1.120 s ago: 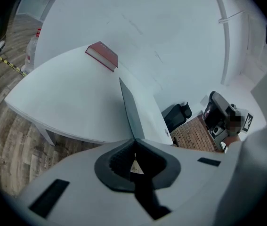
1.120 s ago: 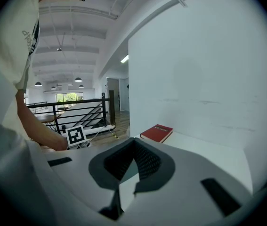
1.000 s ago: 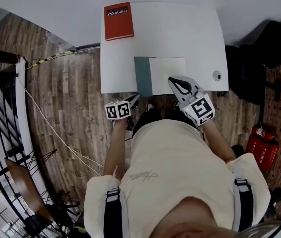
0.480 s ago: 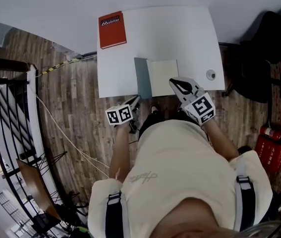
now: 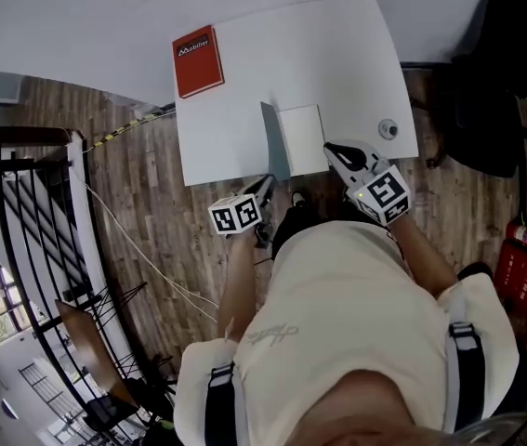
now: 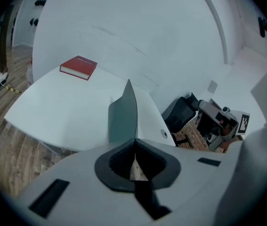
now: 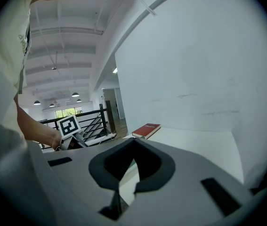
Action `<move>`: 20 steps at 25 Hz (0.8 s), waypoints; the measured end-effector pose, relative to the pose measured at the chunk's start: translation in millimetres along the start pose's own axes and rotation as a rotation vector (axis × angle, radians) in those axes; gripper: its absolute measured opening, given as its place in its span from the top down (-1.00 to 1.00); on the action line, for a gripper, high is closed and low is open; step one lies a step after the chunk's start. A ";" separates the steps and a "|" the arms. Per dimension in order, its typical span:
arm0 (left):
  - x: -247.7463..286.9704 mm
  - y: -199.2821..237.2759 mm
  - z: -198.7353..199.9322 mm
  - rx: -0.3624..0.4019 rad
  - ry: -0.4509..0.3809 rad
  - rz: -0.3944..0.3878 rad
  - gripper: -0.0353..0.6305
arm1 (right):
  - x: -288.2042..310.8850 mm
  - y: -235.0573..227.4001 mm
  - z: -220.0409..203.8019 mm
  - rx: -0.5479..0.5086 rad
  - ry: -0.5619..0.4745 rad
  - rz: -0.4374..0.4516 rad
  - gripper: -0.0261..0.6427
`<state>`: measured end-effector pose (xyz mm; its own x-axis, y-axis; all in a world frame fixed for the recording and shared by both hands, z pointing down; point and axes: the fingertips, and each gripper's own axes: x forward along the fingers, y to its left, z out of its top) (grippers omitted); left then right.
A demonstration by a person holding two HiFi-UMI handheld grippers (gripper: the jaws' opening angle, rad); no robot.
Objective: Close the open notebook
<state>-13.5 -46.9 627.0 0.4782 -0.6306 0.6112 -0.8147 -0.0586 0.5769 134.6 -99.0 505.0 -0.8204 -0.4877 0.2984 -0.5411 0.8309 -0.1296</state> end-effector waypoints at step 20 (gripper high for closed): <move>89.6 -70.7 -45.2 0.199 0.122 0.126 0.82 | -53.0 -64.7 -34.1 0.063 0.007 -0.001 0.90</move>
<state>101.7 -64.3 665.5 0.3949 -0.5454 0.7394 -0.9131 -0.1437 0.3817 219.4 -117.8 529.8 -0.8187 -0.4863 0.3053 -0.5526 0.8117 -0.1888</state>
